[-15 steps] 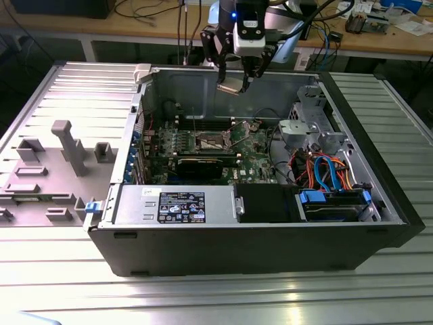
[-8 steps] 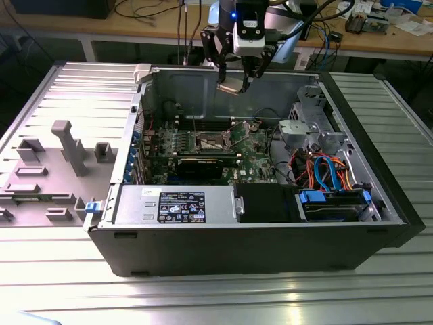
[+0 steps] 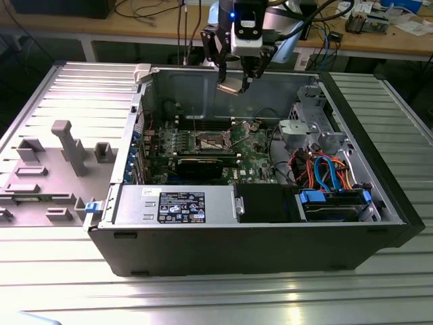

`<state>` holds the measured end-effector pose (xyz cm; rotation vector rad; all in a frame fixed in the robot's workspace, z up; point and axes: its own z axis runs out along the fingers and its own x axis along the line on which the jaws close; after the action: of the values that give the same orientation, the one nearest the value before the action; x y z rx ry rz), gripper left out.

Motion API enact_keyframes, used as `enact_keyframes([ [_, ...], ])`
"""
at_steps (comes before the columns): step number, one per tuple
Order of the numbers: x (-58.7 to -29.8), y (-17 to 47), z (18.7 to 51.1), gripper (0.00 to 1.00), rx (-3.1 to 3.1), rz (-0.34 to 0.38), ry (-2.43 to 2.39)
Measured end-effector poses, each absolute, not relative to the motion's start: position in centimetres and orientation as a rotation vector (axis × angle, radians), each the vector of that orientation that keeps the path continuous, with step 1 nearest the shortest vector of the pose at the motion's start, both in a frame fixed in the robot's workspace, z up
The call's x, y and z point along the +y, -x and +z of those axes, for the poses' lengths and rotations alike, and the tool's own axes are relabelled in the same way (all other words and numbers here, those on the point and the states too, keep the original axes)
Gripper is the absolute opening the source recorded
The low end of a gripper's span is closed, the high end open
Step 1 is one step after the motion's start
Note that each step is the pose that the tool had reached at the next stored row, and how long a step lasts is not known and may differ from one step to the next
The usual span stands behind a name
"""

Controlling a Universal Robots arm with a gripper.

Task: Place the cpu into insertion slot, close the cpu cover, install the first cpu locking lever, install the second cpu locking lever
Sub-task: 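Place the cpu into insertion slot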

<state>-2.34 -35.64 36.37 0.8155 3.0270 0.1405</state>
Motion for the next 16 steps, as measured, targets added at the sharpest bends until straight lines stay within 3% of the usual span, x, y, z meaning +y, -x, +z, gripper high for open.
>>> enact_keyframes([
  [16,-35.78,2.45,36.08,0.54,2.959,0.138,-1.017],
])
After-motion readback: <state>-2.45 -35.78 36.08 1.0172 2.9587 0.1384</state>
